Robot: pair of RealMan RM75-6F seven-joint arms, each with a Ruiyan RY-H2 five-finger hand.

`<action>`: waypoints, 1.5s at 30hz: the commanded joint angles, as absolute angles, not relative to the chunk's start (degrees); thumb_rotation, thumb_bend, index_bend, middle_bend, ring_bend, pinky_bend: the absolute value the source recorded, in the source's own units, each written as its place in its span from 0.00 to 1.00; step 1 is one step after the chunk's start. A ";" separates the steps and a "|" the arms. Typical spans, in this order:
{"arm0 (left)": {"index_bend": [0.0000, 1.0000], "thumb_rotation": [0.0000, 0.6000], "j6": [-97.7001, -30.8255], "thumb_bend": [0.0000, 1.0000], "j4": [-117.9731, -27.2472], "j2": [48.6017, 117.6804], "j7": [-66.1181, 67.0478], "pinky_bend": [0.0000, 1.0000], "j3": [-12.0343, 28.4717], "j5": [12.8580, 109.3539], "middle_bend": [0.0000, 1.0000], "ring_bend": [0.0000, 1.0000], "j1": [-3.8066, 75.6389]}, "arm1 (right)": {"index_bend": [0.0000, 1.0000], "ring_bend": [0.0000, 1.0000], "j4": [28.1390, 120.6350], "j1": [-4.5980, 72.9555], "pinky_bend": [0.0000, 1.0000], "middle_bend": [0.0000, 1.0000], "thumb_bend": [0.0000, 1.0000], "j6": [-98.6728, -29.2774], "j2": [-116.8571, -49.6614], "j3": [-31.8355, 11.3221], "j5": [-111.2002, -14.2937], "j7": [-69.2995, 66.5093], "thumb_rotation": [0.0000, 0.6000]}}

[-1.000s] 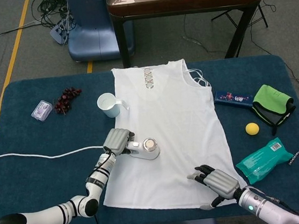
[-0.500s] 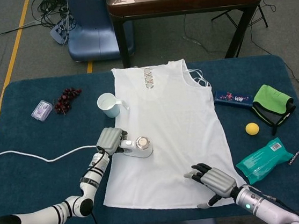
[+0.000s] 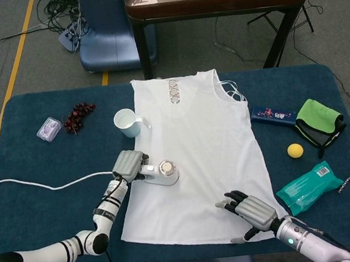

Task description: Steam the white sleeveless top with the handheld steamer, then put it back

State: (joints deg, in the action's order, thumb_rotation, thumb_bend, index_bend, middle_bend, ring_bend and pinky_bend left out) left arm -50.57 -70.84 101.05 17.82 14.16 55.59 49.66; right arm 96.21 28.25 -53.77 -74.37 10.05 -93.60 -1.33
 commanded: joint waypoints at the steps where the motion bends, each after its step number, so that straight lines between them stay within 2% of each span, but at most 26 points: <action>1: 0.70 1.00 -50.36 0.28 -70.59 101.91 17.98 0.81 14.50 55.64 0.86 0.75 50.31 | 0.09 0.05 96.22 28.10 0.04 0.18 0.05 -53.90 -74.20 10.17 -93.57 -1.41 0.61; 9: 0.70 1.00 -49.94 0.28 -69.60 104.42 18.37 0.81 15.51 55.21 0.86 0.75 51.99 | 0.09 0.05 96.32 27.66 0.04 0.18 0.05 -54.52 -73.79 10.41 -93.76 -1.66 0.61; 14: 0.70 1.00 -51.22 0.28 -71.23 102.88 17.71 0.81 15.71 55.93 0.86 0.75 51.24 | 0.09 0.05 96.61 27.62 0.04 0.18 0.05 -55.09 -73.47 10.19 -94.09 -1.84 0.61; 30: 0.70 1.00 -57.77 0.28 -85.11 85.07 10.49 0.81 16.27 56.92 0.86 0.75 41.52 | 0.09 0.05 98.87 27.14 0.04 0.18 0.05 -61.97 -70.12 8.25 -97.93 -3.78 0.61; 37: 0.70 1.00 -58.76 0.28 -83.84 81.61 5.86 0.81 13.94 58.75 0.85 0.75 37.37 | 0.09 0.05 98.34 26.53 0.04 0.18 0.05 -63.84 -69.83 8.74 -99.74 -5.33 0.61; 45: 0.70 1.00 -57.33 0.28 -77.48 82.75 0.62 0.81 11.80 60.31 0.85 0.75 34.97 | 0.09 0.05 98.29 26.12 0.04 0.18 0.05 -64.02 -69.55 9.19 -100.10 -5.30 0.61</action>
State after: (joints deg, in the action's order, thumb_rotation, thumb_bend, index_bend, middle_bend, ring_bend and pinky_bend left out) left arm -57.78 -78.79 82.24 1.80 12.26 59.82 35.51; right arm 98.29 26.13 -64.03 -69.56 9.18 -100.11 -5.30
